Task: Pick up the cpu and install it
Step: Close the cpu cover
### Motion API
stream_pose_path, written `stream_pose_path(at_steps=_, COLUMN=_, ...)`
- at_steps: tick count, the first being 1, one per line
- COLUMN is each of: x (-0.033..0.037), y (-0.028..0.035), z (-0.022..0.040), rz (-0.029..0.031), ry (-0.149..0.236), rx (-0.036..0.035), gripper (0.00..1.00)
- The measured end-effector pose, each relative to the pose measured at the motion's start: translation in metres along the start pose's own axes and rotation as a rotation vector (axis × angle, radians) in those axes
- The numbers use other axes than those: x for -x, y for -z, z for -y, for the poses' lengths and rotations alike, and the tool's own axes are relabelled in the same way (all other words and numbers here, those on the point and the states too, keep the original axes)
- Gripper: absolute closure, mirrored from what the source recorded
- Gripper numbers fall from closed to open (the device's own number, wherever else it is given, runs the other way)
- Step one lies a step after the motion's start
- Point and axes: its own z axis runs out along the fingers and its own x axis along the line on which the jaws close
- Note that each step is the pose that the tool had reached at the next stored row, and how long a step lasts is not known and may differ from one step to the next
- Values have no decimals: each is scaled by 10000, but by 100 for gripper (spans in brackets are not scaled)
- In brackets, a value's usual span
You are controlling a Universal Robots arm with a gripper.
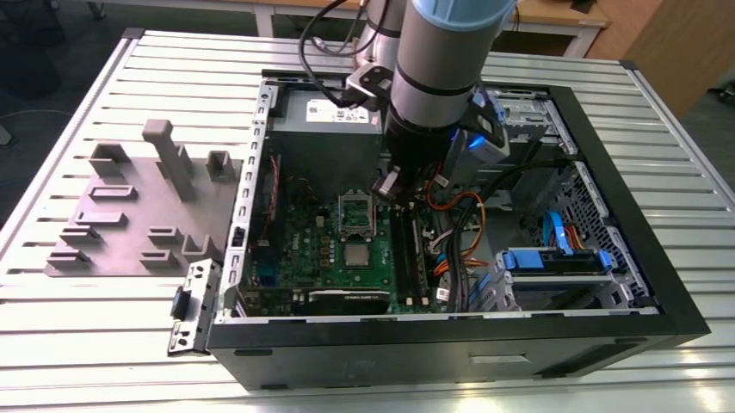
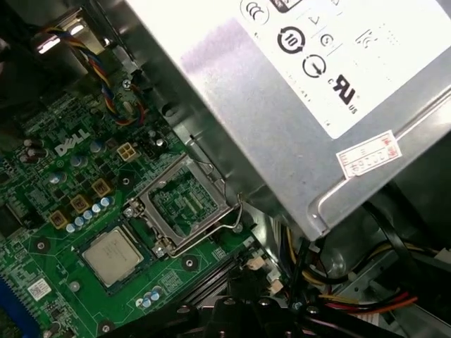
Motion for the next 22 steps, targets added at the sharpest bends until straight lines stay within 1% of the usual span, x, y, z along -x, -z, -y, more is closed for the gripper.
stream_pose_path(at_steps=7, x=-6, y=-45, z=0, rz=-1, ry=-5, rx=0, gripper=89)
stream_pose_path(at_steps=11, x=-17, y=-71, z=-8, rz=-1, ry=259, rx=25, gripper=89)
stream_pose_path(at_steps=13, x=-18, y=-86, z=-8, rz=5, ry=300, rx=34, gripper=89)
stream_pose_path(at_steps=14, x=-19, y=-96, z=-7, rz=26, ry=300, rx=49, gripper=89)
stream_pose_path(at_steps=15, x=-20, y=-103, z=-7, rz=61, ry=300, rx=79, gripper=89)
stream_pose_path(at_steps=16, x=-20, y=-109, z=-7, rz=109, ry=300, rx=116, gripper=89)
stream_pose_path(at_steps=19, x=-20, y=-120, z=-7, rz=312, ry=299, rx=271, gripper=89)
stream_pose_path(at_steps=20, x=-21, y=-128, z=-7, rz=342, ry=298, rx=295, gripper=89)
stream_pose_path(at_steps=22, x=-25, y=-148, z=-10, rz=340, ry=297, rx=299, gripper=89)
